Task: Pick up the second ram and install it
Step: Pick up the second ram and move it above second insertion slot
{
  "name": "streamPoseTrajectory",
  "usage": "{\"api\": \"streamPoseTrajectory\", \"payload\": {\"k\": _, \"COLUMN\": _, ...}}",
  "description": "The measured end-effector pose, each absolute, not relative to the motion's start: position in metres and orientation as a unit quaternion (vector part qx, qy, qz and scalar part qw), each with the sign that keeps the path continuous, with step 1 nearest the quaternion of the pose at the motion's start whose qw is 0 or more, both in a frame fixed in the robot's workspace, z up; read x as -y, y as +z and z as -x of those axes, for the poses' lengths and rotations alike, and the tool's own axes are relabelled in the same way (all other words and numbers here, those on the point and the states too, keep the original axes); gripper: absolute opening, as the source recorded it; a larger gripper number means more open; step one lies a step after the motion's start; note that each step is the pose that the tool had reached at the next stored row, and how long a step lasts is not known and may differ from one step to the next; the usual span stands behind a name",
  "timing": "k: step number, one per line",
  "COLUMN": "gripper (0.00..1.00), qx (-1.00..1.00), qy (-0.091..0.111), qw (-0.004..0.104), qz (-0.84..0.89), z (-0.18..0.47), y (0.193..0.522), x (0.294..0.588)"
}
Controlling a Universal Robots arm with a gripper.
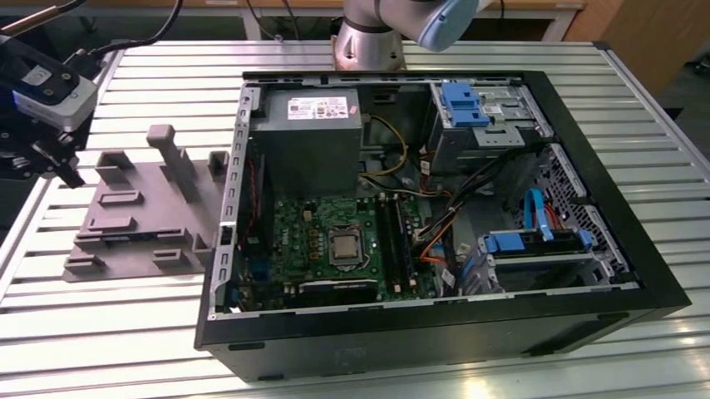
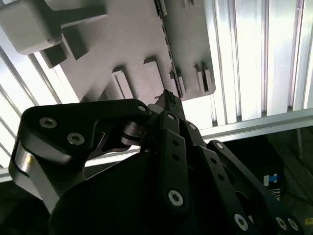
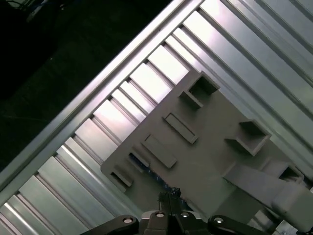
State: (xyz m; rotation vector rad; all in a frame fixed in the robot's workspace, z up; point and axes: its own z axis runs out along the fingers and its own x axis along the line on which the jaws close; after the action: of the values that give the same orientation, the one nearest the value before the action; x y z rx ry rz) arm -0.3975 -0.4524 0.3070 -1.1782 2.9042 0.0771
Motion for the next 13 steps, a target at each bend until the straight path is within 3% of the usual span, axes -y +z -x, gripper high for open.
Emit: {"api": "streamPoseTrajectory", "payload": {"k": 13, "gripper": 0.11, "qx": -0.875, "qy": 0.025, "qw": 0.000, "qz": 0.483, "z": 0.3975, "y": 0.3064, "x": 0.4524}}
